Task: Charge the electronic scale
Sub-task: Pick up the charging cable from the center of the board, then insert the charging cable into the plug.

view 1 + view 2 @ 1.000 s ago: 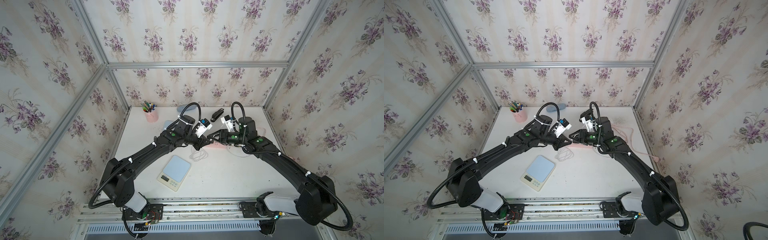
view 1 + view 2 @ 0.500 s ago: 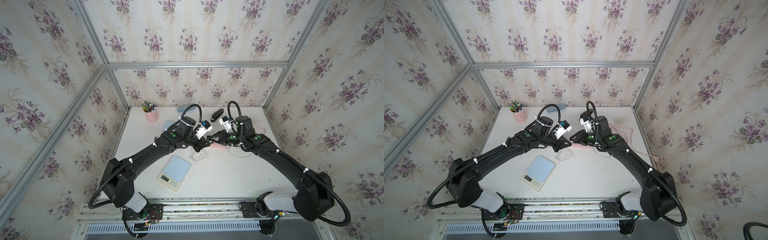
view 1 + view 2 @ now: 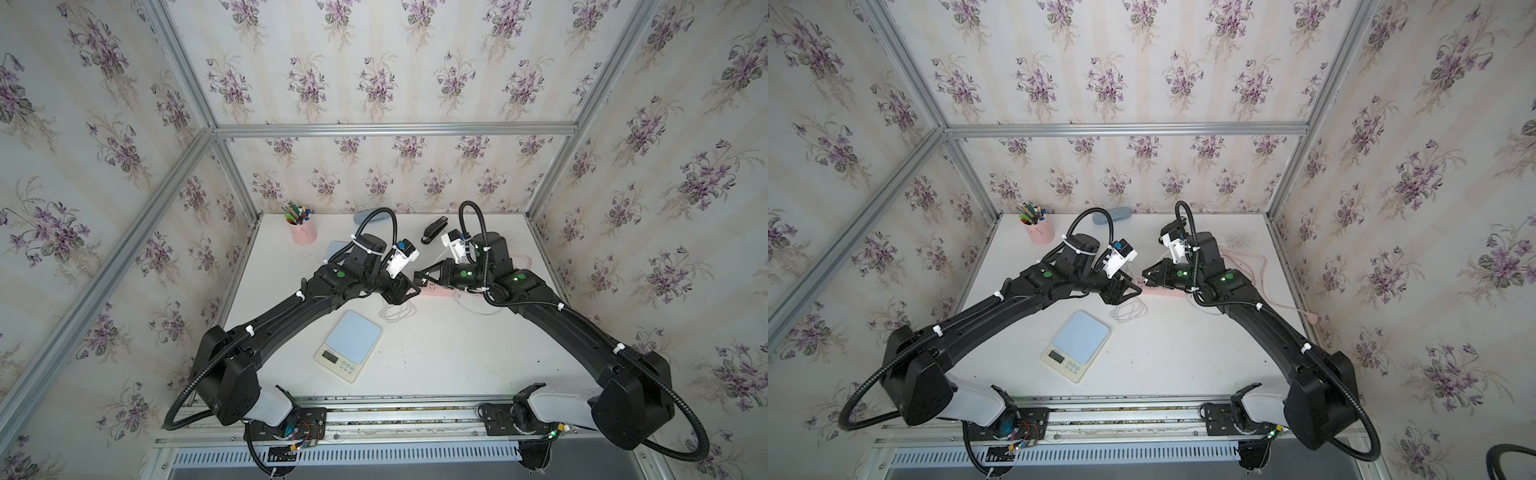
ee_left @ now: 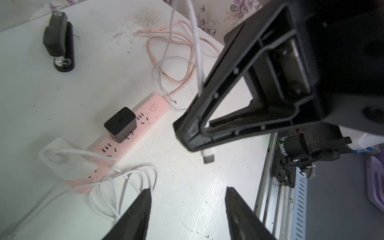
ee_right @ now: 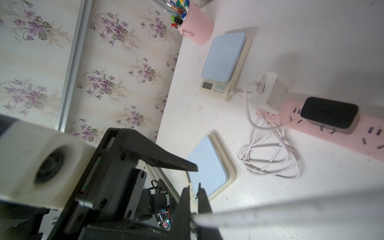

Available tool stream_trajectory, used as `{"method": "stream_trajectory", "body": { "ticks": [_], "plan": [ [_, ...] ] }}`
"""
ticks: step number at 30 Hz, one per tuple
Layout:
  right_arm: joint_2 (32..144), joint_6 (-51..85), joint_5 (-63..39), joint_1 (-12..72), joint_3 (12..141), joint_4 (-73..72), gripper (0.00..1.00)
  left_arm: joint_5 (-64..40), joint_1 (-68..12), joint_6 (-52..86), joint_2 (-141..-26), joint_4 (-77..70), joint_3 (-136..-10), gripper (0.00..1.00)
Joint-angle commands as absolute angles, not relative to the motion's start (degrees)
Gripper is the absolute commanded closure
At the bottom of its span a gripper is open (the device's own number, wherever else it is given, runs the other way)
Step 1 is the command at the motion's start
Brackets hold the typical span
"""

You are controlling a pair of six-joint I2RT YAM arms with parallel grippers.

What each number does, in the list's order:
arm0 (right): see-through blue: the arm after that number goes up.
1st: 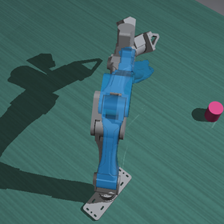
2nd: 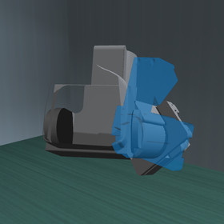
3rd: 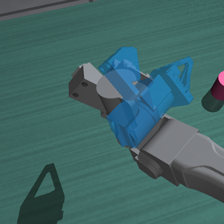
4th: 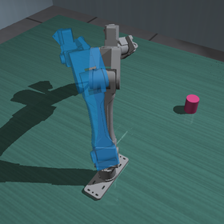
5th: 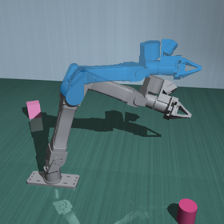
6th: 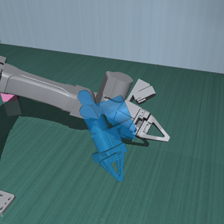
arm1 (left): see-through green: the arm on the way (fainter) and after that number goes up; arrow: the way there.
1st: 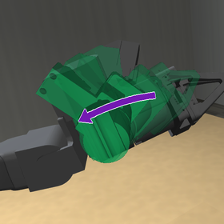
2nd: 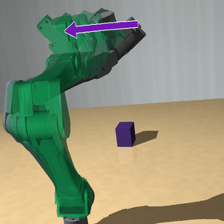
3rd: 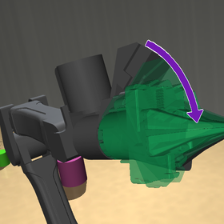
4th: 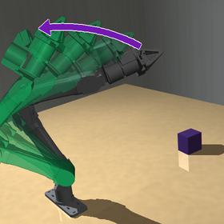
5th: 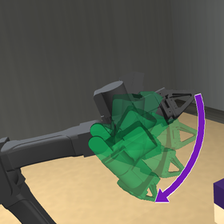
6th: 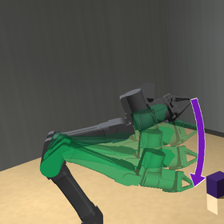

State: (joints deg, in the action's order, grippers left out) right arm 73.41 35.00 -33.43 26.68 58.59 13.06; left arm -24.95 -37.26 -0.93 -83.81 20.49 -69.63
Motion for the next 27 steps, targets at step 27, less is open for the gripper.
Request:
{"method": "stream_trajectory", "body": {
  "ticks": [27],
  "plan": [
    [94.29,-29.19,-54.05,18.72,57.03,-9.36,1.00,-36.39,-25.91,5.77,-83.78,15.32,-62.01,0.39]
  ]
}}
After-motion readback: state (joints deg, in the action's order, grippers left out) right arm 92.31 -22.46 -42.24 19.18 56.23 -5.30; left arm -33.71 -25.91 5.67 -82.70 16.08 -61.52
